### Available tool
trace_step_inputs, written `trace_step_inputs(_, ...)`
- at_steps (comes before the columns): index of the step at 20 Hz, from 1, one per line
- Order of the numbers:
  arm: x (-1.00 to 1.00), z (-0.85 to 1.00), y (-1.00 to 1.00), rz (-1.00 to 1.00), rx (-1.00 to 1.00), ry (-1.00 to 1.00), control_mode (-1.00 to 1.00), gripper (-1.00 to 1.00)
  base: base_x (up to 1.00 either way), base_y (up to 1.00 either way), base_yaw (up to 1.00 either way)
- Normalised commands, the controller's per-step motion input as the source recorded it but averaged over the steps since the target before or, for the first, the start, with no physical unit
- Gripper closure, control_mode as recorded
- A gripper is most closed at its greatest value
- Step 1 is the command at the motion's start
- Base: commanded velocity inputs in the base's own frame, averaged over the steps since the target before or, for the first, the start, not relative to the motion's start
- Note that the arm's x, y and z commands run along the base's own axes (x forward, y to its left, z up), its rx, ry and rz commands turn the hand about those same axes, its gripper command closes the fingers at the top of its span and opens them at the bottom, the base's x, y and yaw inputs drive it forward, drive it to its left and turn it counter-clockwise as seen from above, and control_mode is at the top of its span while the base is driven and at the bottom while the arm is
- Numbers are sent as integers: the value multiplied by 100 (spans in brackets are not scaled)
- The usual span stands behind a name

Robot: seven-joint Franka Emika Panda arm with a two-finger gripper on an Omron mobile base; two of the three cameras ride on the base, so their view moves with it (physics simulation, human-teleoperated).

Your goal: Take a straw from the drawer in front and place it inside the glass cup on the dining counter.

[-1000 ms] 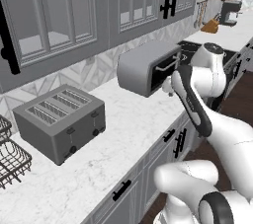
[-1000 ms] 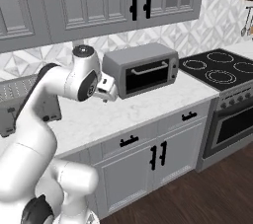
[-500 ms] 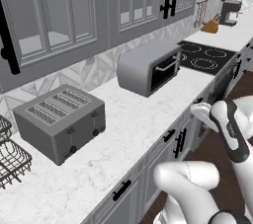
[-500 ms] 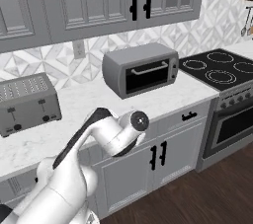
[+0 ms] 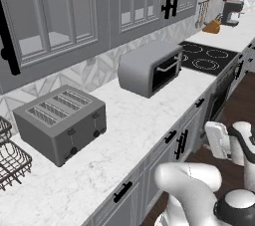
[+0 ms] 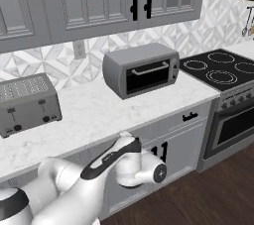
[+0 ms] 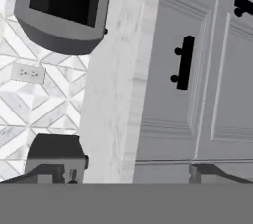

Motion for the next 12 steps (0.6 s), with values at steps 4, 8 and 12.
trace_step_inputs(4,24,-36,-8,0,24,1,-100,-100,0,0,0)
trace_step_inputs(8,56,-29,0,0,14,4,-100,-100,0,0,0)
trace_step_inputs(12,69,-20,0,0,7,8,-100,-100,0,0,0)
